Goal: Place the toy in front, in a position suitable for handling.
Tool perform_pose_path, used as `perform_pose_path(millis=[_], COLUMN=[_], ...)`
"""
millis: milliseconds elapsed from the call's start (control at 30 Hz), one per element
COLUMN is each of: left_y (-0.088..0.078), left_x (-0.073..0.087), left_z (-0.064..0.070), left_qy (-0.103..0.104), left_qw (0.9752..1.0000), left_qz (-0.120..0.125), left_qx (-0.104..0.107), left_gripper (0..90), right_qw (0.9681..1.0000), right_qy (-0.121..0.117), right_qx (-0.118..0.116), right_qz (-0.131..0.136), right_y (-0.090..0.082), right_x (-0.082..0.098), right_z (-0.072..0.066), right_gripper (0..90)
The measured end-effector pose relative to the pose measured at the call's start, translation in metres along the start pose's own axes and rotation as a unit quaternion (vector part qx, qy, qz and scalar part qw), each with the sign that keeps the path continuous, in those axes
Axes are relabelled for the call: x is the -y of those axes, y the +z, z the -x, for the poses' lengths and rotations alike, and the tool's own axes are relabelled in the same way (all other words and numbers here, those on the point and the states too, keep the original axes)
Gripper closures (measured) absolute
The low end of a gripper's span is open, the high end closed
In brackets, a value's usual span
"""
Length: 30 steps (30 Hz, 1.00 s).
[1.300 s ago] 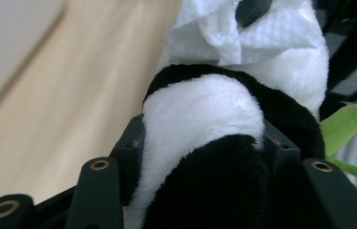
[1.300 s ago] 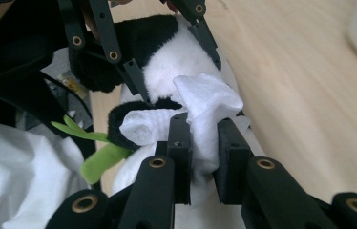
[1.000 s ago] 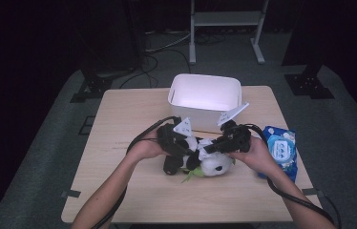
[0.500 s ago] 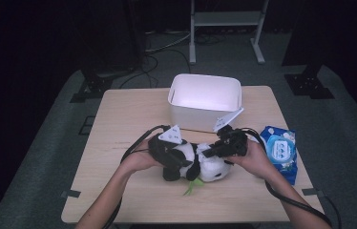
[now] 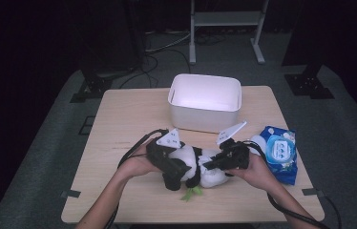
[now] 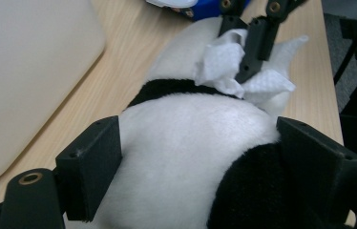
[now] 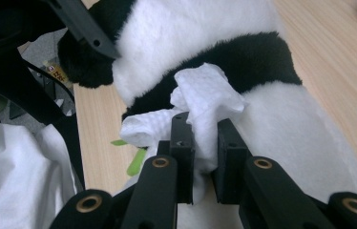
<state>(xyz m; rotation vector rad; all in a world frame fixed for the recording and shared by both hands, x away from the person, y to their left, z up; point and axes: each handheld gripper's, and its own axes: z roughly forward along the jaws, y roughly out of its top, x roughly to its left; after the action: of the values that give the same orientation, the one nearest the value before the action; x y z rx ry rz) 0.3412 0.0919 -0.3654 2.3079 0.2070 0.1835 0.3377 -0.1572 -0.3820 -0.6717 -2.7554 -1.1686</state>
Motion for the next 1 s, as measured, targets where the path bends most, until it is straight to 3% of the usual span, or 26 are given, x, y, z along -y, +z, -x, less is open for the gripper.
perform_pose_path(millis=[200, 300, 400, 533, 600, 700, 800, 867, 933, 1000], left_y=[0.000, 0.000, 0.000, -0.005, -0.007, -0.004, -0.002, -0.003, -0.002, -0.003], left_x=[-0.002, -0.004, -0.004, -0.004, -0.003, 0.004, 0.012, 0.017, 0.020, 0.022], left_z=[-0.001, -0.003, -0.004, -0.006, -0.007, -0.008, -0.004, -0.002, 0.002, 0.006], left_qy=[0.001, 0.005, -0.006, -0.002, -0.011, -0.021, -0.022, -0.024, -0.024, -0.019], left_qw=[1.0000, 0.9999, 0.9998, 0.9996, 0.9995, 0.9995, 0.9996, 0.9997, 0.9997, 0.9997], left_qz=[-0.001, -0.012, -0.008, -0.013, -0.007, -0.015, -0.009, 0.003, 0.009, 0.011], left_qx=[0.000, -0.009, -0.017, -0.026, -0.030, -0.020, -0.013, -0.007, -0.004, -0.006], left_gripper=[16.6, 16.6, 16.6, 16.6, 16.6, 16.7, 19.2, 20.9, 21.6, 21.6], right_qw=[1.0000, 1.0000, 0.9990, 0.9995, 0.9996, 0.9996, 0.9996, 0.9997, 0.9994, 0.9990], right_qy=[-0.001, -0.005, -0.027, -0.023, -0.022, -0.021, -0.019, -0.023, -0.030, -0.041], right_qx=[0.004, -0.005, 0.035, 0.020, 0.016, 0.016, 0.008, 0.005, 0.009, 0.019], right_qz=[-0.001, -0.007, -0.005, -0.011, -0.012, -0.014, -0.017, -0.005, 0.011, 0.006], right_y=[0.004, 0.010, 0.013, 0.020, 0.021, 0.020, 0.017, 0.010, 0.006, 0.009], right_x=[0.004, 0.006, 0.004, 0.004, 0.005, 0.004, 0.002, -0.002, -0.007, -0.014], right_z=[-0.002, -0.005, -0.012, -0.009, -0.009, -0.009, -0.014, -0.016, -0.019, -0.022], right_gripper=[81.0, 81.6, 81.7, 82.0, 82.0, 81.9, 81.5, 81.3, 81.0, 80.7])
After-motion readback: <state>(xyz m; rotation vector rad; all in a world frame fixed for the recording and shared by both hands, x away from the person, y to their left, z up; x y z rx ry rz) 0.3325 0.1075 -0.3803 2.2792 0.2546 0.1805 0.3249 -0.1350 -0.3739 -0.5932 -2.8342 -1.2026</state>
